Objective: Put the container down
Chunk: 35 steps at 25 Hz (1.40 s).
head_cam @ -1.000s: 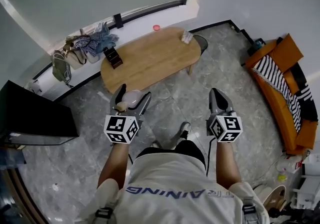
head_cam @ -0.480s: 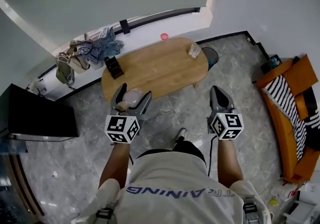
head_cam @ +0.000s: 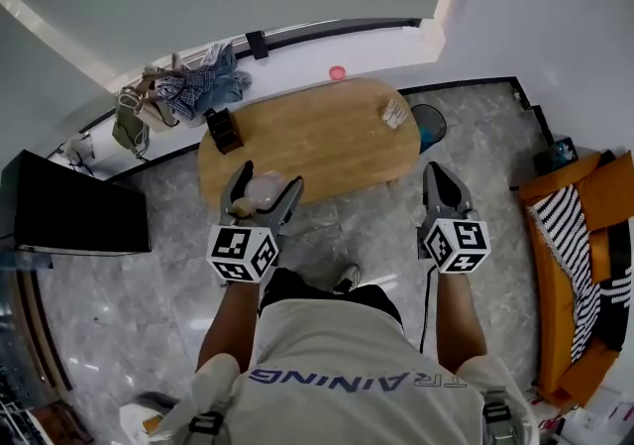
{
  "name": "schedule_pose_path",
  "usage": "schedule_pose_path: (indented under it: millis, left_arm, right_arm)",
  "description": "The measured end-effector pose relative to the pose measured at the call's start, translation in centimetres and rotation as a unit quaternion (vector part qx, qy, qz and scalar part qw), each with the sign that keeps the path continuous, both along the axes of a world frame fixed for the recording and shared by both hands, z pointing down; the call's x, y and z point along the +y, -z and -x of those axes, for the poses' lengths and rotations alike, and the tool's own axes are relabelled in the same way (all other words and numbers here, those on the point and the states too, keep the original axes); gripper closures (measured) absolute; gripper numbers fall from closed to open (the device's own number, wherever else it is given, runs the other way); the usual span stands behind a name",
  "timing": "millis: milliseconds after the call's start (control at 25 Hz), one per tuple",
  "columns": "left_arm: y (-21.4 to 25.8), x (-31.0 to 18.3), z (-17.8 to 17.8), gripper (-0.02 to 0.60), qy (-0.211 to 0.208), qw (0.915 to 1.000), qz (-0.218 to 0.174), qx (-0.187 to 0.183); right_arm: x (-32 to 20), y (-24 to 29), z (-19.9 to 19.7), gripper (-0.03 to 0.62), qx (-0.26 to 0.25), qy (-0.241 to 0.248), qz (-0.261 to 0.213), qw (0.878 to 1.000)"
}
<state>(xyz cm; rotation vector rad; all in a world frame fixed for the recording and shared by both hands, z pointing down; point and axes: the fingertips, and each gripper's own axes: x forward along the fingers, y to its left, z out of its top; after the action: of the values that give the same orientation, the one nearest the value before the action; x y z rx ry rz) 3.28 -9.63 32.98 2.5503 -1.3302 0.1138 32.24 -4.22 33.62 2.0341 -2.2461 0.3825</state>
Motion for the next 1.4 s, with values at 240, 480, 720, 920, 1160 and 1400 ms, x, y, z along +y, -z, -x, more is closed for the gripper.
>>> schedule_pose_path:
  millis: [240,480,720,920,1160,1400]
  left_arm:
    - [-1.2,-3.2,2.5,0.156,0.016,0.9998,0.009,-0.004]
    - [-2.6,-8.0,8.3,0.156,0.037,0.9992,0.014,-0.006]
    - [-3.5,-11.8,15.3,0.156,0.074,0.9969,0.006,-0.027]
    - [-4.0,-12.5,17.2,0.156,0.097,0.9947,0.016,-0.027]
    - [-5.6,-13.7,16.0,0.156,0.118,0.9916,0.039,-0.035]
    - [-8.2,-15.7,12.2,0.156,0.116,0.99,0.063,-0.05]
  right_arm:
    - [-4.9,-1.7,3.2,0.582,-0.004,0.031,0.017,0.999]
    - [-10.9,-1.9,9.4,0.582,0.009,0.057,0.026,0.998]
    - [-16.7,-1.7,16.4,0.58,0.022,0.096,0.02,0.995]
    - [-18.9,-2.1,18.9,0.58,0.026,0.126,0.028,0.991]
    - [-21.2,-3.6,17.3,0.58,0.015,0.143,0.04,0.989]
    - [-22.9,-5.6,13.6,0.582,0.005,0.145,0.06,0.988]
